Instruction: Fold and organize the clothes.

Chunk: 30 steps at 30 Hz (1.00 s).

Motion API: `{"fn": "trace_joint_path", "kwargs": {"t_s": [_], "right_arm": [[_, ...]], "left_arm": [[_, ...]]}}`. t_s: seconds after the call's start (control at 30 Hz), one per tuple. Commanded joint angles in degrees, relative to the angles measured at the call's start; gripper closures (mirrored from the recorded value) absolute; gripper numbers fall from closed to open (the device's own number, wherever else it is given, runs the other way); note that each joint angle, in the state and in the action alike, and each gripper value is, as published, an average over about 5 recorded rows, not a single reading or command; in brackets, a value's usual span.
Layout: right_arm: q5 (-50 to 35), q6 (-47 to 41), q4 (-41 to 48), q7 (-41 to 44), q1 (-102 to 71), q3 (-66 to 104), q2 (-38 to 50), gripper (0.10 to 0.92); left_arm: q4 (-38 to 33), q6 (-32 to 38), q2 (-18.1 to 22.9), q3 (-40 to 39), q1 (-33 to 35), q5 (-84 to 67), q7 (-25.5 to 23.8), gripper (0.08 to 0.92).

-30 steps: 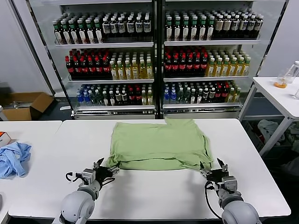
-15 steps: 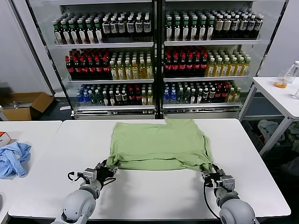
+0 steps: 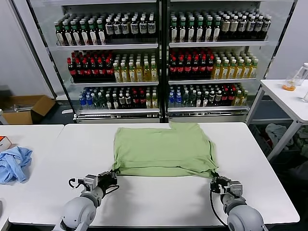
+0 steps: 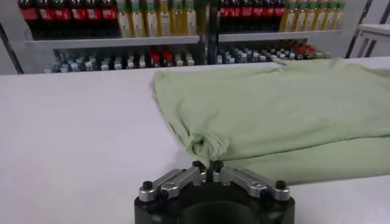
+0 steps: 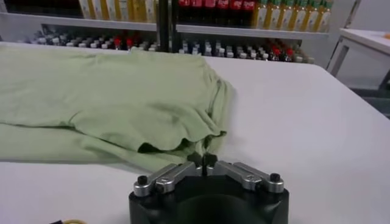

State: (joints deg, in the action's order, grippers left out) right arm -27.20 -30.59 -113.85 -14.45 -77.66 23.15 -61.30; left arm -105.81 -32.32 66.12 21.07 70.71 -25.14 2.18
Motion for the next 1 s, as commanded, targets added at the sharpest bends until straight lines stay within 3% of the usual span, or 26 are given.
{"fn": "trace_joint_path", "kwargs": {"t_s": [0.03, 0.43, 1.0], "right_arm": [[0.2, -0.1, -7.0, 0.0, -7.8, 1.8, 1.4, 0.917], [6.3, 1.4, -17.0, 1.2, -25.0, 7.9, 3.6, 0.917], [10.1, 1.3, -22.0, 2.0, -34.9, 12.6, 5.6, 0.908]], "left_arm": [[-9.0, -0.7, -0.3, 0.9, 8.4, -0.9, -0.4, 0.903], [-19.2, -0.7, -1.4, 3.8, 21.3, 1.1, -0.7, 0.903], [-23.4, -0.8, -6.6, 8.5, 28.9, 2.6, -2.7, 0.903]]}}
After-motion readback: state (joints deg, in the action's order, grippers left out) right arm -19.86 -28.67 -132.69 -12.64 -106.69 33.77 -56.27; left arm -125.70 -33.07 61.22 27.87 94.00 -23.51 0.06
